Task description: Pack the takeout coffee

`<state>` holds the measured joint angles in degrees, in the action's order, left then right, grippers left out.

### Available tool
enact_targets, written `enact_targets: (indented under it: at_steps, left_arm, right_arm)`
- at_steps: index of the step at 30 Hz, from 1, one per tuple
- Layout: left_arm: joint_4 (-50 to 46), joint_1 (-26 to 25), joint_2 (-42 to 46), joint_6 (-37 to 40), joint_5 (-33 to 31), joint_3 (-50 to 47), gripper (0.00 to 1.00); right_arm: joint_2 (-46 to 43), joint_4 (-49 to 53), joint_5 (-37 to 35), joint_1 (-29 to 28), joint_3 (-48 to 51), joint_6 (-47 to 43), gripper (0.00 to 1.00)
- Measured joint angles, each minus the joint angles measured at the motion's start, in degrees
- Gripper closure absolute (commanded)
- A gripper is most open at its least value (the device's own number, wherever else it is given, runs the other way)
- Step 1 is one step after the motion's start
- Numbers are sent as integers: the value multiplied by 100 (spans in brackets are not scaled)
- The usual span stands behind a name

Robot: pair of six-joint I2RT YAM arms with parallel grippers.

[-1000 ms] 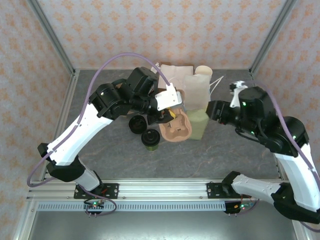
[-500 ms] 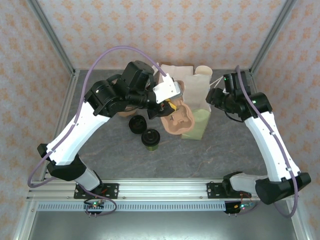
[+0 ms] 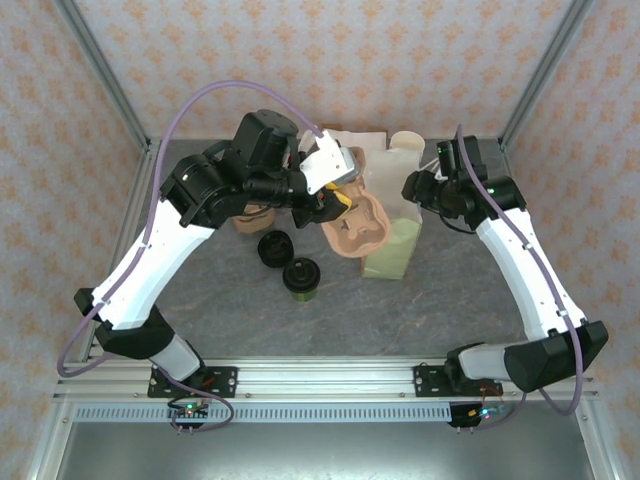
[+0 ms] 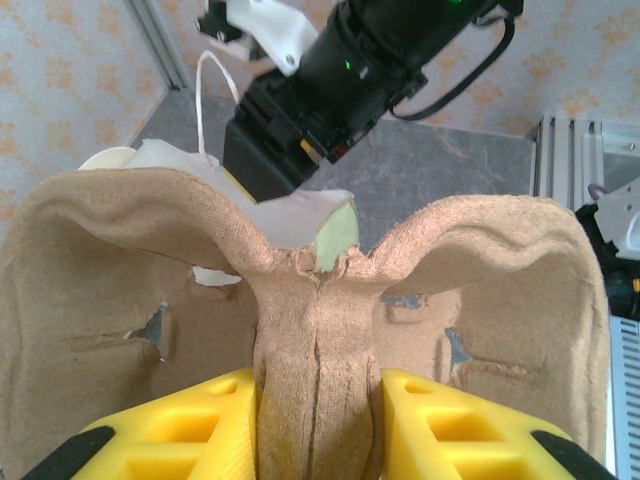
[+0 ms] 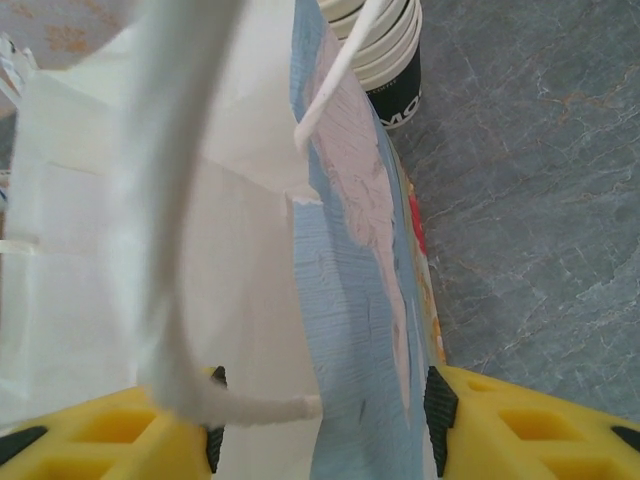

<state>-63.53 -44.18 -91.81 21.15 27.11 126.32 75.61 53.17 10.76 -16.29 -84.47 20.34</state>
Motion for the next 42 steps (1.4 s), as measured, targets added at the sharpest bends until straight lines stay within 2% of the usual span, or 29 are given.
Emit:
enact_targets:
  at_steps: [5,10,17,25,33,42]
  left_arm:
    - [-2,9,-236,-232,262,407,67]
    - [-2,9,-348,-588,570,448,67]
    - [-2,9,-361,-1045,892,435,66]
    - [-4,9,-400,-1429,1084,367,66]
    - [-9,11,-540,-1665,1318,-61,66]
    - [-15,98,-861,-1722,1617,-94,67]
  right_arm:
    - [133,-28,42,0,15,-131,83]
    - [116,-109,337,2,15,-328,94]
    - [-219,-168,861,-79,177,-586,97]
    - [-820,-98,1034,-575,348,-894,98]
    - [-1349,-68,1180,-621,774,-1056,99]
    - [-1598,-66,1440,-656,999,-1174,99]
